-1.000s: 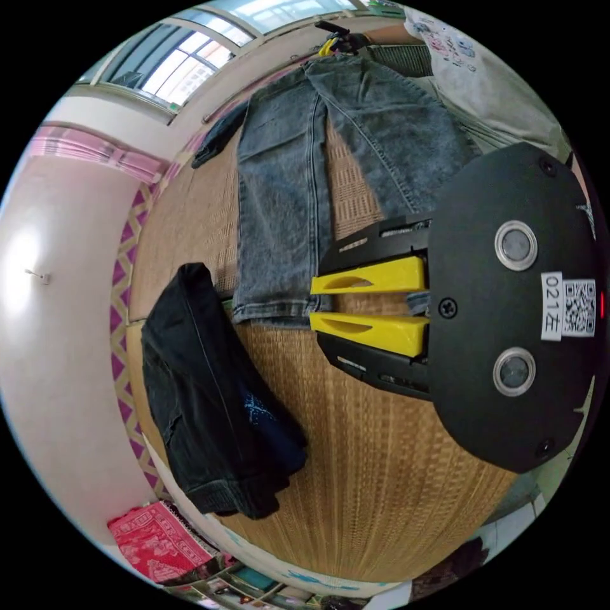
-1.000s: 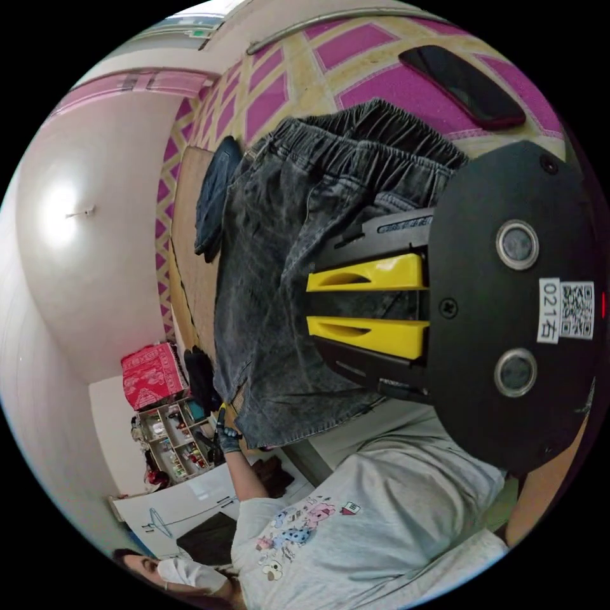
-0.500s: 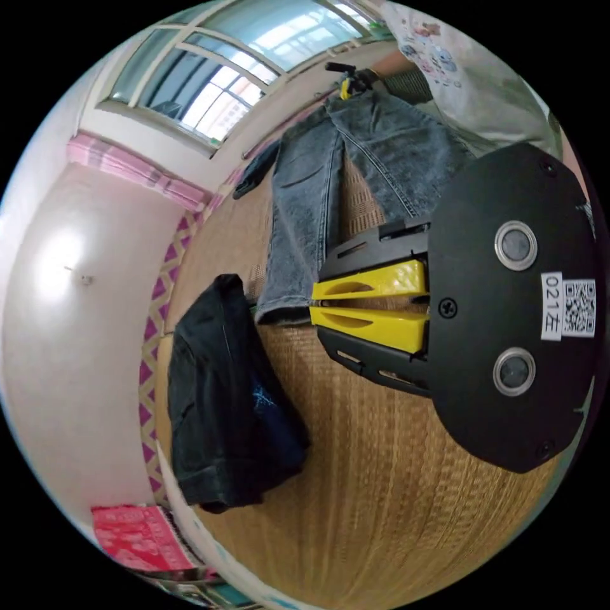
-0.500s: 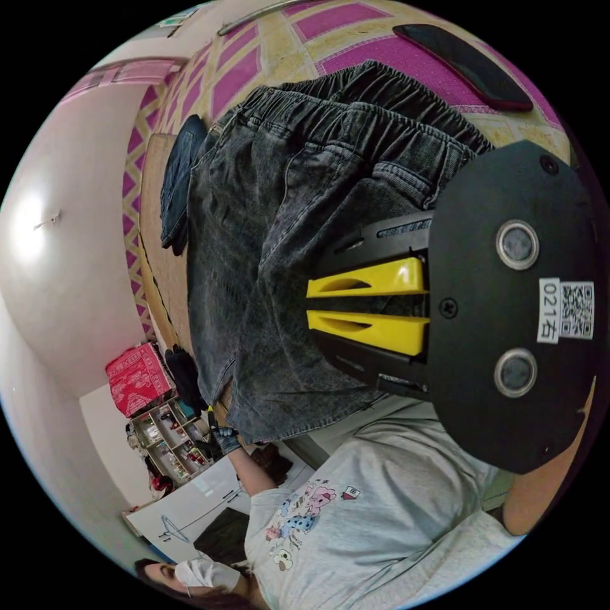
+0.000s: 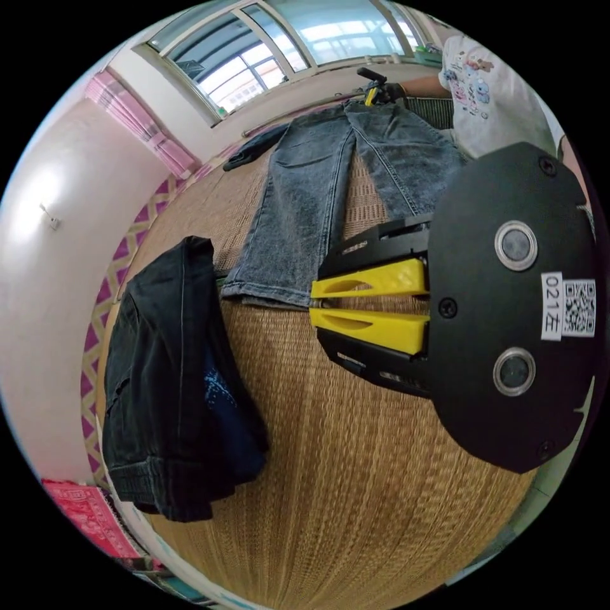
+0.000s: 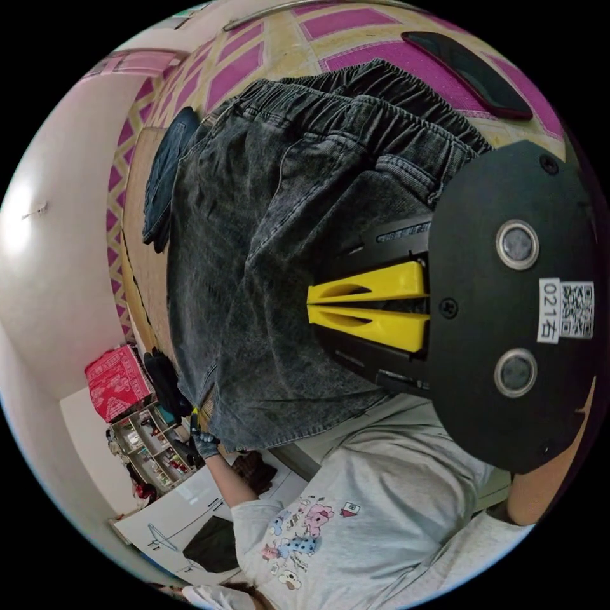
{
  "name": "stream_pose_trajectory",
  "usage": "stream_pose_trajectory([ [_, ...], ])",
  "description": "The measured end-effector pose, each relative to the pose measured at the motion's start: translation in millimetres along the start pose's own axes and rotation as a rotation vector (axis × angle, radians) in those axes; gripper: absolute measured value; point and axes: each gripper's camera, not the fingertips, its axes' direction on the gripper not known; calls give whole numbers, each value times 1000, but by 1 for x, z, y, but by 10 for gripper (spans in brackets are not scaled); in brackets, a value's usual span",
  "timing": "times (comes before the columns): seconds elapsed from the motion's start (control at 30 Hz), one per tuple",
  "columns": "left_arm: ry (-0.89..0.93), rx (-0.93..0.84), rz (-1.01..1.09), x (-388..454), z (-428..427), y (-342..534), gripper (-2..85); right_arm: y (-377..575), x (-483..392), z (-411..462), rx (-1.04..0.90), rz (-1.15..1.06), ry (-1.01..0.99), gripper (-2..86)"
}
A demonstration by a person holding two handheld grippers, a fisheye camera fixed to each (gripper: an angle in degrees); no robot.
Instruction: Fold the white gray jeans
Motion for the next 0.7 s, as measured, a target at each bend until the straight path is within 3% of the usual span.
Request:
stream_pose_trajectory([
  [0.07,-105,89,3,3,-28,15,-8,5,-1,-10,30,8,51,0],
  [0.2,-37,315,31,15,-108,79,-4,51,2,-71,284,193,175,36],
  [0.37,43,355,-59,36,-164,180,56,128,16,-115,434,505,220,84],
  [0.7,303,392,-522,14,-126,311,109,216,56,-127,556,949,27,103],
])
